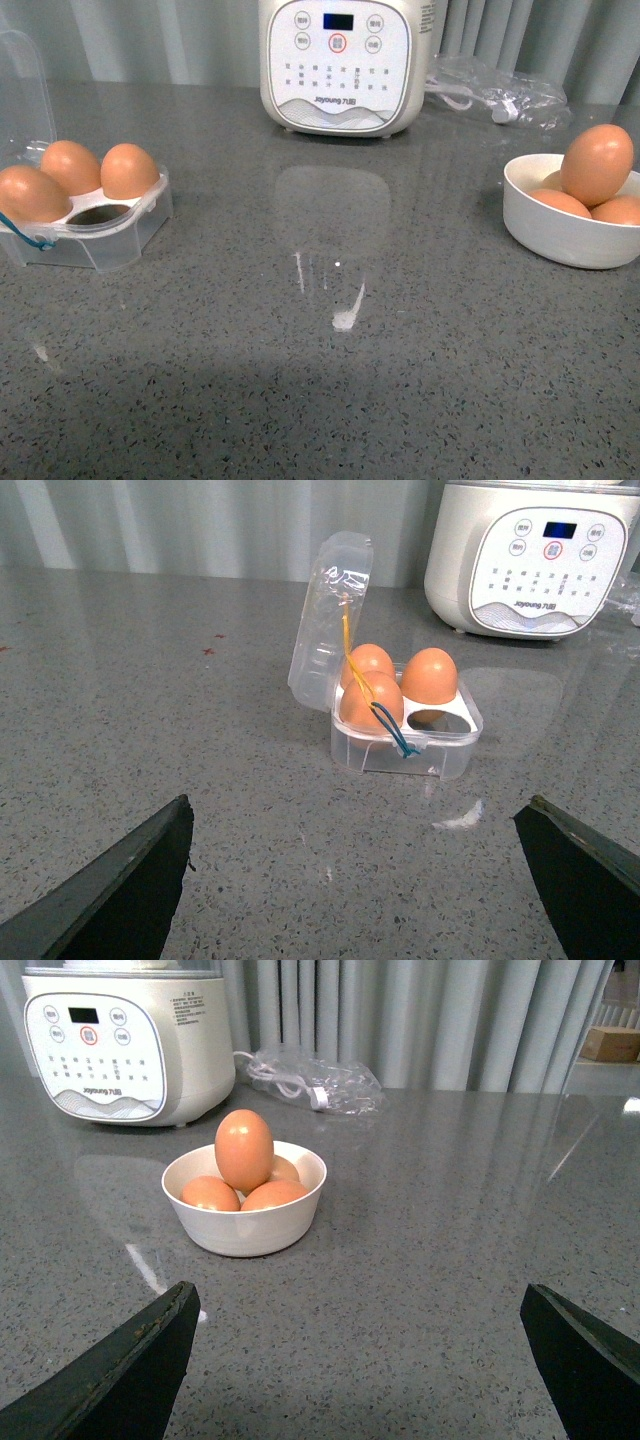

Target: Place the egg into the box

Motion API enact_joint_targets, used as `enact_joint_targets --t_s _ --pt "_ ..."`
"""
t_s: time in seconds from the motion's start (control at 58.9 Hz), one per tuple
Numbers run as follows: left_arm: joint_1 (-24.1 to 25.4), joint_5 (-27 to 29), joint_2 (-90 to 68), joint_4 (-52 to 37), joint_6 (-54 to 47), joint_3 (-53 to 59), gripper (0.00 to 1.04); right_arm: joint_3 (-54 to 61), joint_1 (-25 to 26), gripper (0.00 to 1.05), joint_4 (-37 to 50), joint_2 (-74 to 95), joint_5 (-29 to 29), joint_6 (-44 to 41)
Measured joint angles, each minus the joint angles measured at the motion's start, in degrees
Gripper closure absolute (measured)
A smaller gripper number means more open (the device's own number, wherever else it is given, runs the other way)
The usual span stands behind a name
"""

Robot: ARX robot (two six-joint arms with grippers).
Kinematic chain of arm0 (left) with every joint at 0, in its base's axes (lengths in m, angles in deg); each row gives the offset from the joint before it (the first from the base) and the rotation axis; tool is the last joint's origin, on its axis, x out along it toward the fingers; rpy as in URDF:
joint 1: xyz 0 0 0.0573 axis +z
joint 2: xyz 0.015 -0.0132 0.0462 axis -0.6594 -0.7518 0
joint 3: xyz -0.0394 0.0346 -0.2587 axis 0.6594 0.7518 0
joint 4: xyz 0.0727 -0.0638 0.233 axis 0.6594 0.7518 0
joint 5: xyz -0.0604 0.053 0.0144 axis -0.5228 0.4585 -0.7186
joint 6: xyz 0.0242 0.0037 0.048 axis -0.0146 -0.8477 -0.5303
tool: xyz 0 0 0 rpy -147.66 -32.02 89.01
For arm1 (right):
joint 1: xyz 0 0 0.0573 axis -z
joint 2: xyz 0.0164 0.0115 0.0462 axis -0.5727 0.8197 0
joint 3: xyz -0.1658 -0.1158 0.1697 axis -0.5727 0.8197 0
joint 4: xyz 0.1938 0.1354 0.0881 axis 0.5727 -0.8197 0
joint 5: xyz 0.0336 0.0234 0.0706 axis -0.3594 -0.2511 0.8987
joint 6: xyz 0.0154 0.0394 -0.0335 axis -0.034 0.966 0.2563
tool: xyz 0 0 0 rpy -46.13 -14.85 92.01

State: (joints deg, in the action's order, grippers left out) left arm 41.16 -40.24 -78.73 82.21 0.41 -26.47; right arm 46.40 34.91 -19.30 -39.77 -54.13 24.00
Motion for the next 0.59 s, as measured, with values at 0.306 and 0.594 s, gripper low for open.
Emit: enact_joint_targets --t_s 0.306,0.594 --pt "0.0 0.0 0.0 0.0 0.0 0.0 0.07 0.0 0.0 0.07 0.0 0.0 0.0 0.0" --pt "0.0 0.0 0.0 0.0 0.0 0.0 0.07 0.0 0.0 0.07 0.0 0.0 0.0 0.0"
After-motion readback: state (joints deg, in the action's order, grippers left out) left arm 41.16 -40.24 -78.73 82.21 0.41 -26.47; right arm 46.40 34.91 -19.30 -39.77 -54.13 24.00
